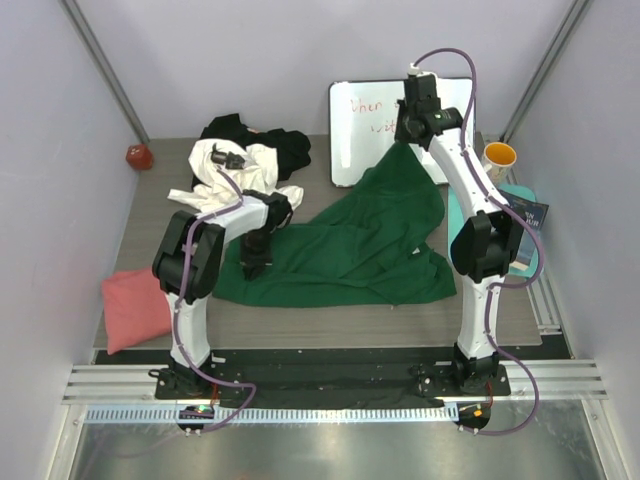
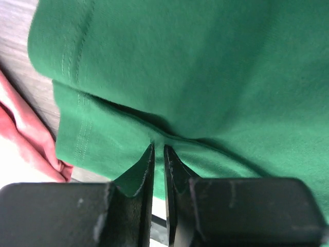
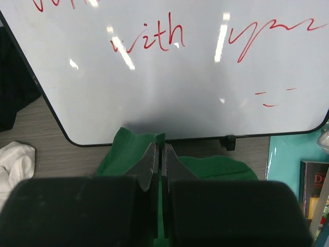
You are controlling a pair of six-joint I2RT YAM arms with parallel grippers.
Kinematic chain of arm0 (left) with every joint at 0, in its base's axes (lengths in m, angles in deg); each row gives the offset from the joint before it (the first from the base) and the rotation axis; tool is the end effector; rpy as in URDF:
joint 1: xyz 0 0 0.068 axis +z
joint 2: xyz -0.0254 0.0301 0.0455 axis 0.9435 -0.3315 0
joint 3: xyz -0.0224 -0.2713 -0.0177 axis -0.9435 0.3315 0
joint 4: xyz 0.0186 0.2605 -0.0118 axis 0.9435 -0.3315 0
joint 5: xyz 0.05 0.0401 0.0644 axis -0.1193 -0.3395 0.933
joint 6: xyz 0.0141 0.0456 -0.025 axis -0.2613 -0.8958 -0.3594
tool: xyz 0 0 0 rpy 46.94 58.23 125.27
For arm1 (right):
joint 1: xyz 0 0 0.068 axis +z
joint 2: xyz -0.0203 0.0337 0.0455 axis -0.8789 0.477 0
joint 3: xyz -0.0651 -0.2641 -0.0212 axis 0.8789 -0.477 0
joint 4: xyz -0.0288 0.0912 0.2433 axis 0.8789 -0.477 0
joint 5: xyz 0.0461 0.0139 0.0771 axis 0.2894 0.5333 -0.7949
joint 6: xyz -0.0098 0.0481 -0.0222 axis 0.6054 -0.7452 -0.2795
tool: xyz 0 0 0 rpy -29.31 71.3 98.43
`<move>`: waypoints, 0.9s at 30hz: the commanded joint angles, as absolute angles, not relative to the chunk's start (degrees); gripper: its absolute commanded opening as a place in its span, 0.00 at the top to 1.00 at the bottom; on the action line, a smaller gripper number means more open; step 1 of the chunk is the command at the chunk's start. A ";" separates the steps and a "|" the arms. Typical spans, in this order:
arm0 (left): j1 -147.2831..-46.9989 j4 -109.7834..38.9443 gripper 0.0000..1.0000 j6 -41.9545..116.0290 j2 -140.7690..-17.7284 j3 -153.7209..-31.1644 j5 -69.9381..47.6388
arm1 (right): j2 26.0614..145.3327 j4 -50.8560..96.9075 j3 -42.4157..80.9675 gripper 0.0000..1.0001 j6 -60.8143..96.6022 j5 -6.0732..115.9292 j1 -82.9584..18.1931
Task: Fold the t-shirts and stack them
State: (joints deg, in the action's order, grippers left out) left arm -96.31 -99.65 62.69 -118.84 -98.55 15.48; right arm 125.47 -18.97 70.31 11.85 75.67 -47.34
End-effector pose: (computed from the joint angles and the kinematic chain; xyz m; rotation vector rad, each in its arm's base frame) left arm 0.3178 -0.1402 0.1479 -0.2698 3.0452 0.5451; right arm 0.4674 0.1098 0.3596 0.1010 2.1910 0.0118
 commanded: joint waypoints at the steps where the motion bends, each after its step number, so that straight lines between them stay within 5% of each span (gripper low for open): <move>1: -98.67 -98.61 0.87 65.36 -117.67 -93.33 11.71 | 123.71 -18.57 69.15 0.99 11.70 75.84 -47.27; 15: -106.76 -97.73 0.87 68.96 -114.76 -82.50 9.15 | 115.19 -15.49 60.01 0.99 11.26 78.21 -47.18; 27: -106.77 -102.83 0.83 67.91 -108.86 -91.47 14.78 | 114.74 -15.23 62.03 0.99 12.14 79.79 -47.27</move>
State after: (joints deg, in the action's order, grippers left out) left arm -106.74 -103.72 67.52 -111.19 -88.46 13.14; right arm 117.15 -17.66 59.45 11.30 77.64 -47.31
